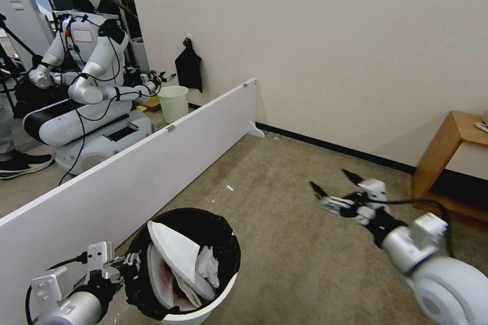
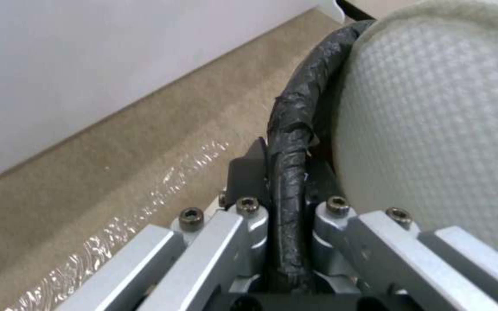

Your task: Pick up the trash bin, then pick up the garbage from the floor and place it into the trash bin.

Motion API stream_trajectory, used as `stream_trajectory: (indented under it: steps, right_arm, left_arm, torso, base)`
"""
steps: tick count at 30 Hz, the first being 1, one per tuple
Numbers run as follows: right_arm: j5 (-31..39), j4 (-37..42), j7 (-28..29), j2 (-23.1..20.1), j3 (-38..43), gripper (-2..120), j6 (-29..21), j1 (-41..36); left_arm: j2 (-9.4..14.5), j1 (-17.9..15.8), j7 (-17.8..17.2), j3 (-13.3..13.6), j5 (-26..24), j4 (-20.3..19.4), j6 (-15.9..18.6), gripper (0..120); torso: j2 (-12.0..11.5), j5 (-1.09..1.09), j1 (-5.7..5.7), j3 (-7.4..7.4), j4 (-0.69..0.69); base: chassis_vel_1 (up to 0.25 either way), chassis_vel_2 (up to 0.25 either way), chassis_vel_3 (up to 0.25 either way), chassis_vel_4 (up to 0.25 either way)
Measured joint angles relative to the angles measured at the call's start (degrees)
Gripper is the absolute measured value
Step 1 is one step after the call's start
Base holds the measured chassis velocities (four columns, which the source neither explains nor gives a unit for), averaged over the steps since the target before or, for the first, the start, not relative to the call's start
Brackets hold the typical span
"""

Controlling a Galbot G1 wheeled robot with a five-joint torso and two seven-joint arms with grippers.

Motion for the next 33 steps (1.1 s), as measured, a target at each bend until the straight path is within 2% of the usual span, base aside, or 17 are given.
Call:
stream_trajectory:
  steps: [1, 2, 4, 5, 7, 8, 9, 12, 15, 16, 18, 23, 26, 33]
  right_arm:
    - [-2.5, 0.6, -0.1, 2.5, 1.7, 100, 0.3, -1.6]
    - [-2.5, 0.6, -0.1, 2.5, 1.7, 100, 0.3, -1.6]
    - [-7.1, 1.7, -0.6, 7.2, 3.2, 100, 0.9, -4.2]
    - [-7.1, 1.7, -0.6, 7.2, 3.2, 100, 0.9, -4.2]
    - [-13.4, 2.1, -1.5, 12.2, 3.9, 100, 2.8, -7.0]
    - [-13.4, 2.1, -1.5, 12.2, 3.9, 100, 2.8, -7.0]
    - [-19.5, 2.0, -2.3, 17.8, 4.0, 100, 5.9, -10.1]
    - [-22.0, 1.8, -2.5, 20.4, 3.7, 100, 7.8, -11.6]
    - [-27.7, 1.3, -2.6, 25.9, 2.8, 100, 13.5, -13.8]
    - [-27.7, 1.3, -2.6, 25.9, 2.8, 100, 13.5, -13.8]
    - [-29.7, 1.0, -2.5, 29.1, 1.8, 100, 16.1, -14.2]
    - [-31.0, 0.8, -2.4, 31.2, 0.9, 100, 17.1, -14.3]
    - [-33.6, 0.5, -2.2, 34.0, 0.3, 100, 19.6, -14.2]
    - [-35.1, 0.7, -2.1, 34.8, 0.9, 100, 20.4, -13.9]
  left_arm:
    - [-0.3, 0.1, 0.2, 0.0, 0.5, 0.1, -0.2, 4]
    - [-0.3, 0.1, 0.2, 0.0, 0.5, 0.1, -0.2, 4]
    - [-0.5, 0.4, 0.4, 0.0, 1.0, 0.2, -0.3, 4]
    - [-0.5, 0.4, 0.4, 0.0, 1.0, 0.2, -0.3, 4]
    - [-0.6, 0.4, 0.8, 0.0, 1.9, 0.3, -0.5, 4]
    - [-0.6, 0.4, 0.8, 0.0, 1.9, 0.3, -0.5, 4]
    - [-0.8, 0.2, 1.3, 0.1, 3.1, 0.5, -0.9, 4]
    - [-1.0, 0.2, 1.4, 0.2, 3.4, 0.5, -1.0, 4]
    - [-1.1, 0.1, 1.8, 0.3, 4.0, 0.5, -1.3, 4]
    - [-1.1, 0.1, 1.8, 0.3, 4.0, 0.5, -1.3, 4]
    - [-1.1, 0.1, 2.0, 0.1, 4.3, 0.5, -1.5, 4]
    - [-1.2, 0.0, 2.4, 0.1, 4.8, 0.5, -1.7, 4]
    - [-1.6, 0.2, 2.8, 0.1, 6.0, 0.6, -2.2, 4]
    - [-2.2, 0.3, 3.0, 0.8, 7.2, 0.6, -2.4, 4]
  torso:
    - [0.0, 0.02, 0.0, 0.0, 0.01]
    - [0.0, 0.02, 0.0, 0.0, 0.01]
    - [0.0, 0.0, 0.0, 0.0, 0.03]
    - [0.0, 0.0, 0.0, 0.0, 0.03]
    - [0.0, 0.01, 0.0, 0.0, 0.03]
    - [0.0, 0.01, 0.0, 0.0, 0.03]
    - [0.0, 0.01, 0.0, 0.0, -0.01]
    - [0.0, 0.01, 0.0, 0.0, 0.0]
    - [0.0, -0.01, 0.0, 0.0, 0.02]
    - [0.0, -0.01, 0.0, 0.0, 0.02]
    - [0.0, 0.0, 0.0, 0.0, 0.03]
    - [0.0, 0.0, 0.0, 0.0, 0.03]
    - [0.0, 0.0, 0.0, 0.0, 0.02]
    - [0.0, 0.01, 0.0, 0.0, 0.02]
  base:
    - [0.0, 0.0, 0.0, 0.0]
    - [0.0, 0.0, 0.0, 0.0]
    - [0.0, 0.0, 0.0, 0.0]
    - [0.0, 0.0, 0.0, 0.0]
    - [0.0, 0.0, 0.0, 0.0]
    - [0.0, 0.0, 0.0, 0.0]
    - [0.0, 0.0, 0.0, 0.0]
    - [0.0, 0.0, 0.0, 0.0]
    - [0.0, 0.0, 0.0, 0.0]
    - [0.0, 0.0, 0.0, 0.0]
    - [0.0, 0.0, 0.0, 0.0]
    - [0.0, 0.0, 0.0, 0.0]
    - [0.0, 0.0, 0.0, 0.0]
    - [0.0, 0.0, 0.0, 0.0]
